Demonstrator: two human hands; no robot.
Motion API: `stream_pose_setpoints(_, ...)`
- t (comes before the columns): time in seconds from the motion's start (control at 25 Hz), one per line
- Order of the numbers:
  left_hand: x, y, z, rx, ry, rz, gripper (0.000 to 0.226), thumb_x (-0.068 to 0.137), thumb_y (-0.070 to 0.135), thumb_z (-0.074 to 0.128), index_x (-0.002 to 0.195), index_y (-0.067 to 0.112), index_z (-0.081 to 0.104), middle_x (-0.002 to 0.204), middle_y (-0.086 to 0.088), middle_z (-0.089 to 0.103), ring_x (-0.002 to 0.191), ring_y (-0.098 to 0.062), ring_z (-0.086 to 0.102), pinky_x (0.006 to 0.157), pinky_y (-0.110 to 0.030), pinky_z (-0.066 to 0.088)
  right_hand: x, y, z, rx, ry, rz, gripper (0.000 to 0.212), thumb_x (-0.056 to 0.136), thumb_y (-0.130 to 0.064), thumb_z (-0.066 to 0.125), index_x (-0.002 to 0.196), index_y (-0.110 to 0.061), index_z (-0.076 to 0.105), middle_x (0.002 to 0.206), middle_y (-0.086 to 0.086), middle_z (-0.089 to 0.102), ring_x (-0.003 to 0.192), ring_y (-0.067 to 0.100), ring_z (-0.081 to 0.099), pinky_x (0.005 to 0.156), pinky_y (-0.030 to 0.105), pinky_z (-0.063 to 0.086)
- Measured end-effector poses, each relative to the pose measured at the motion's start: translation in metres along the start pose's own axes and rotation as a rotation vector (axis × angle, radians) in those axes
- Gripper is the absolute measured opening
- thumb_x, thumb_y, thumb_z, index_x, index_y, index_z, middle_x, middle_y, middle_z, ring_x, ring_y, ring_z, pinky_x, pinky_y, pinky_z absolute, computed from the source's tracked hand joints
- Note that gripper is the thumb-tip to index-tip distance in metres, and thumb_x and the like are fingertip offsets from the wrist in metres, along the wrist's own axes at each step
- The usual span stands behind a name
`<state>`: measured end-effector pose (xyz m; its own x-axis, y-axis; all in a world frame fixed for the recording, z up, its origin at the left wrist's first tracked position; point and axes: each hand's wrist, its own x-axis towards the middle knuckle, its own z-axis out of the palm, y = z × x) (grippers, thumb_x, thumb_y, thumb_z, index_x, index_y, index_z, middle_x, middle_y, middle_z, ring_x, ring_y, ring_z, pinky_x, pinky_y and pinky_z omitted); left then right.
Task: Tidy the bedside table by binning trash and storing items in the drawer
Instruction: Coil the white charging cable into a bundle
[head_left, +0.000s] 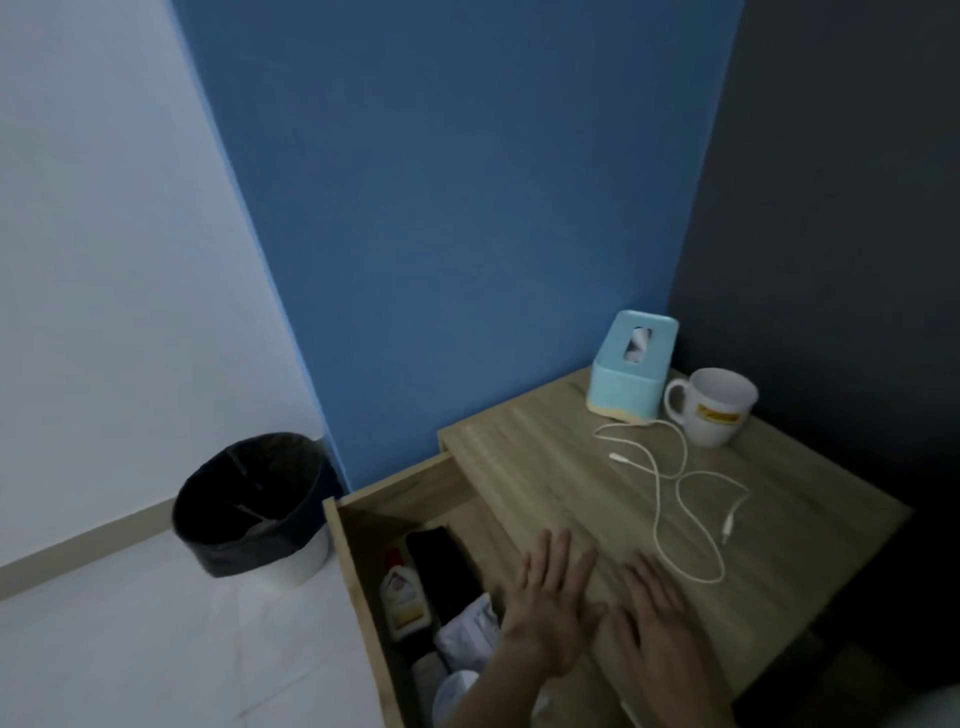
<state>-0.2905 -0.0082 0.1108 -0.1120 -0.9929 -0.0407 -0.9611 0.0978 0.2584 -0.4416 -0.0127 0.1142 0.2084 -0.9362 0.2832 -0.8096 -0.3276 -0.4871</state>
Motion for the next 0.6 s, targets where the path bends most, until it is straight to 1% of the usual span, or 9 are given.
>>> stream_pose_setpoints(0.08, 0.003, -0.006, 0.014, 0.087, 0.129, 0.029, 0.061, 0.095, 0.055, 0.004, 0.149, 0.028, -0.004, 0.161, -0.006, 0.005, 0.148, -0.028, -0.003, 0.114, -0.034, -0.003, 0.001, -0.001, 0.001, 0.045, 0.005, -0.002, 0.061, 0.092, -0.049, 0.013, 0.111, -0.012, 0.058, 0.111, 0.014, 0.069, 0.114, 0.017, 0.043, 0.107, 0.008, 0.008)
stream_pose_setpoints(0.12, 0.007, -0.008, 0.019, 0.111, 0.205, 0.045, 0.061, 0.095, 0.056, 0.006, 0.149, 0.029, -0.001, 0.161, -0.006, 0.003, 0.148, -0.026, -0.009, 0.115, -0.033, -0.002, 0.004, 0.000, 0.000, 0.058, 0.035, -0.034, 0.056, 0.092, -0.048, 0.014, 0.110, -0.013, 0.053, 0.111, 0.013, 0.069, 0.118, 0.016, 0.040, 0.107, 0.008, 0.008)
stream_pose_setpoints(0.2, 0.012, -0.009, 0.021, 0.102, 0.255, 0.056, 0.061, 0.095, 0.057, 0.009, 0.149, 0.031, 0.003, 0.162, -0.004, 0.001, 0.148, -0.023, -0.010, 0.114, -0.033, 0.001, 0.009, 0.002, 0.001, 0.065, 0.145, -0.103, 0.050, 0.093, -0.046, 0.016, 0.107, -0.012, 0.050, 0.116, 0.008, 0.060, 0.122, 0.008, 0.031, 0.108, 0.009, 0.010)
stream_pose_setpoints(0.28, 0.014, -0.010, 0.022, 0.112, 0.202, 0.076, 0.061, 0.095, 0.058, 0.012, 0.149, 0.031, 0.004, 0.161, -0.003, -0.004, 0.148, -0.023, -0.008, 0.114, -0.032, 0.003, 0.012, 0.000, 0.004, 0.077, 0.180, -0.116, 0.050, 0.092, -0.046, 0.018, 0.106, -0.011, 0.050, 0.117, 0.003, 0.056, 0.121, 0.009, 0.031, 0.109, 0.010, 0.010)
stream_pose_setpoints(0.36, 0.016, -0.012, 0.025, 0.134, 0.221, 0.092, 0.060, 0.095, 0.057, 0.011, 0.149, 0.031, 0.003, 0.160, -0.005, 0.012, 0.148, -0.023, -0.007, 0.115, -0.032, 0.001, 0.011, 0.001, 0.007, 0.088, 0.143, -0.119, 0.051, 0.092, -0.047, 0.016, 0.106, -0.012, 0.050, 0.120, 0.002, 0.053, 0.119, 0.018, 0.039, 0.108, 0.009, 0.009)
stream_pose_setpoints(0.4, 0.015, -0.011, 0.025, 0.155, 0.236, 0.088, 0.061, 0.095, 0.056, 0.010, 0.149, 0.030, 0.003, 0.157, -0.005, 0.022, 0.148, -0.023, -0.007, 0.115, -0.033, 0.001, 0.011, 0.001, 0.007, 0.094, 0.138, -0.119, 0.051, 0.092, -0.048, 0.015, 0.106, -0.012, 0.049, 0.124, 0.002, 0.048, 0.120, 0.017, 0.038, 0.108, 0.009, 0.008)
stream_pose_setpoints(0.44, 0.015, -0.011, 0.026, 0.173, 0.256, 0.086, 0.061, 0.095, 0.056, 0.010, 0.150, 0.030, 0.003, 0.157, -0.006, 0.022, 0.148, -0.024, -0.007, 0.115, -0.033, 0.000, 0.012, 0.002, 0.005, 0.111, 0.103, -0.110, 0.051, 0.092, -0.048, 0.015, 0.106, -0.013, 0.049, 0.127, 0.002, 0.043, 0.126, 0.012, 0.033, 0.108, 0.009, 0.008)
stream_pose_setpoints(0.52, 0.015, -0.010, 0.025, 0.182, 0.268, 0.072, 0.062, 0.094, 0.056, 0.008, 0.150, 0.029, 0.000, 0.161, -0.006, -0.001, 0.148, -0.024, -0.009, 0.116, -0.034, -0.003, 0.013, 0.005, 0.005, 0.123, 0.021, -0.083, 0.050, 0.091, -0.049, 0.015, 0.108, -0.015, 0.048, 0.128, 0.000, 0.040, 0.137, -0.002, 0.019, 0.108, 0.008, 0.009)
stream_pose_setpoints(0.6, 0.015, -0.010, 0.025, 0.181, 0.251, 0.054, 0.062, 0.094, 0.056, 0.006, 0.150, 0.029, -0.002, 0.160, -0.005, -0.012, 0.148, -0.025, -0.010, 0.116, -0.035, -0.004, 0.011, 0.010, 0.007, 0.117, -0.025, -0.082, 0.051, 0.090, -0.050, 0.016, 0.109, -0.016, 0.048, 0.132, -0.003, 0.037, 0.135, 0.000, 0.026, 0.107, 0.008, 0.010)
